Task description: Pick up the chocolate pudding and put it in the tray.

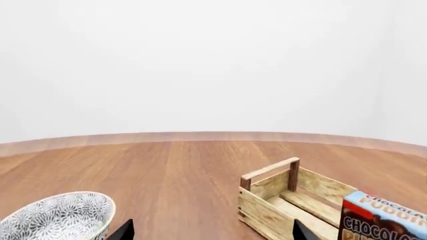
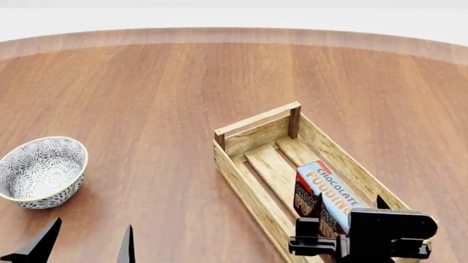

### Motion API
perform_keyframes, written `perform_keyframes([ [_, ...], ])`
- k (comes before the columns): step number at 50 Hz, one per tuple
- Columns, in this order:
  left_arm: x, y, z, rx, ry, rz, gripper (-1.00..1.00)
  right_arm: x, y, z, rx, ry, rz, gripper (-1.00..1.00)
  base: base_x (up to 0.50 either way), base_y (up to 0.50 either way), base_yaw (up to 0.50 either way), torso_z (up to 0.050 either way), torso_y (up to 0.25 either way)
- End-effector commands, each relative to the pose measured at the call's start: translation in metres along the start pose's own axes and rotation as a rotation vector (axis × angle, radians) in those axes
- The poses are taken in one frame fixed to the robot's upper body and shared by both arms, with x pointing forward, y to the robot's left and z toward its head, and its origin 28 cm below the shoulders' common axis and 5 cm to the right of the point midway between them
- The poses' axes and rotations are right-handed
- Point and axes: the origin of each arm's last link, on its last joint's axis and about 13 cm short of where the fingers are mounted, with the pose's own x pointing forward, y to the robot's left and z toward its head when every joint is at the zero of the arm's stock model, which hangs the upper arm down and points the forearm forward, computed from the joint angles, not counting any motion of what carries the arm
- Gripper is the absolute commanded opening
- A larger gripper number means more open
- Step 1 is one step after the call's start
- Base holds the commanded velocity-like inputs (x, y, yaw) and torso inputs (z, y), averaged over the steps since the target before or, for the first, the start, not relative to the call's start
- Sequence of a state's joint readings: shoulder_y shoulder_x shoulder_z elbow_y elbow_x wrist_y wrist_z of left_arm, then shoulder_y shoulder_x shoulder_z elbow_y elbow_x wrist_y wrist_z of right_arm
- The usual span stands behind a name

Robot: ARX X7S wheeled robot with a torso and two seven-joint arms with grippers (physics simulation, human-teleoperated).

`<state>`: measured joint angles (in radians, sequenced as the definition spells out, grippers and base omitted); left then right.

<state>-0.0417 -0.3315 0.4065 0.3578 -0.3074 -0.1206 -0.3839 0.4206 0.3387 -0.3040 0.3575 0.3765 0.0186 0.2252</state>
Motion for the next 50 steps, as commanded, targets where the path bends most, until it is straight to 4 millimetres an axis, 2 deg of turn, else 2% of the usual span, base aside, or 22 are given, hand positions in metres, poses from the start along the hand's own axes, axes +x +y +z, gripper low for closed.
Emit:
perform_keyframes([
  [1, 0.004, -0.002, 0.026, 0.011, -0.062, -0.009, 1.00, -0.019, 0.002, 0.029, 0.026, -0.102, 0.026, 1.00, 0.00, 0.00, 0.00, 0.000, 0.000],
  [11, 0.003, -0.003, 0.038, 0.031, -0.094, -0.020, 1.00, -0.035, 0.004, 0.057, 0.057, -0.207, 0.049, 1.00, 0.00, 0.00, 0.00, 0.000, 0.000],
  [22, 0.001, -0.004, 0.048, 0.034, -0.125, -0.024, 1.00, -0.049, 0.004, 0.071, 0.095, -0.264, 0.060, 1.00, 0.00, 0.00, 0.00, 0.000, 0.000],
  [40, -0.001, -0.003, 0.054, 0.039, -0.151, -0.016, 1.00, -0.057, 0.007, 0.078, 0.111, -0.301, 0.080, 1.00, 0.00, 0.00, 0.00, 0.000, 0.000],
  [50, -0.003, -0.003, 0.050, 0.035, -0.147, -0.017, 1.00, -0.058, 0.007, 0.073, 0.114, -0.295, 0.075, 1.00, 0.00, 0.00, 0.00, 0.000, 0.000],
])
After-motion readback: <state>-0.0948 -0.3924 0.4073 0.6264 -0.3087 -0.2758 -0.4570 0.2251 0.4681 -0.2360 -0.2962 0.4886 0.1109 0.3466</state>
